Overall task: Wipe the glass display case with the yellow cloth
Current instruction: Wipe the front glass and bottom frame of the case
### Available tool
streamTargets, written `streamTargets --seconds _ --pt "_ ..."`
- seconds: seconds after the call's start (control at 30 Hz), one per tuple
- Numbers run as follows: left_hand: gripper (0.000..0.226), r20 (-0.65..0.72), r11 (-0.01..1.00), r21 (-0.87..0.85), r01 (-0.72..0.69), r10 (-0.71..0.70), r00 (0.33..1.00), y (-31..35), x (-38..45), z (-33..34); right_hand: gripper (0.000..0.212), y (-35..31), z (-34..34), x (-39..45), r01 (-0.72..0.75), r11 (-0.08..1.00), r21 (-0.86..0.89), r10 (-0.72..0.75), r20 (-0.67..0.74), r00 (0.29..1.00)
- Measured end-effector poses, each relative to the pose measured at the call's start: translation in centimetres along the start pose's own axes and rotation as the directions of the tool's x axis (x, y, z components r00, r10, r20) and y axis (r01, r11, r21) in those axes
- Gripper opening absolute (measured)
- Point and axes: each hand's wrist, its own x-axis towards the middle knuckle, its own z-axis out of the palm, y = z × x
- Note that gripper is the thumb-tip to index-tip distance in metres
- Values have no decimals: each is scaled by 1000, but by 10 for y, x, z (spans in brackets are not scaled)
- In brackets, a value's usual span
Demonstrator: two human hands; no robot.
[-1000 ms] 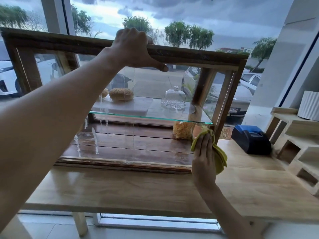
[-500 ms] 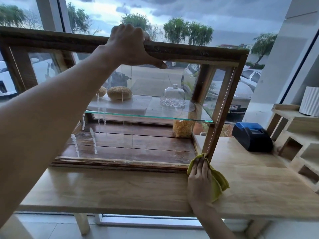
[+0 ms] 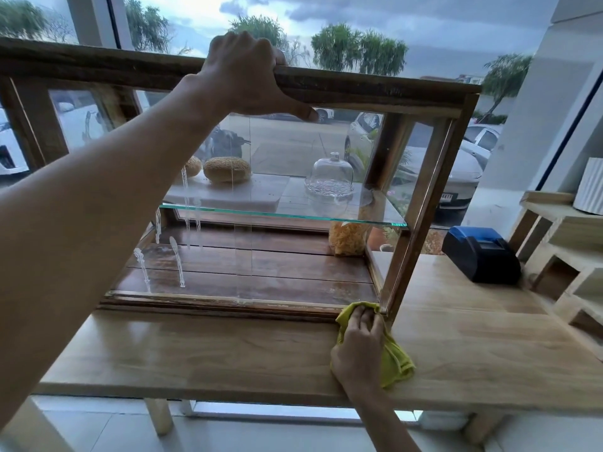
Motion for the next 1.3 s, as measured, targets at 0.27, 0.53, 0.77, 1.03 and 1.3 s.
streamTargets --seconds 0.27,0.53,0.77,1.03,1.3 --pt "96 -7 1000 -6 -6 6 1000 -3 2 3 86 -61 4 -19 109 992 65 -109 6 994" --pt "94 3 1000 12 -2 2 1000 -5 4 4 84 -92 11 -28 301 938 174 -309 20 951" --pt "97 17 1000 5 30 -30 999 -5 4 4 75 -93 7 -21 588 704 397 -563 -193 804" --pt "100 11 999 15 46 -46 999 -5 6 5 72 -100 5 9 795 477 376 -862 24 506" --pt "106 3 999 12 46 -46 999 -4 5 6 39 -73 7 27 949 314 5 -941 -129 312"
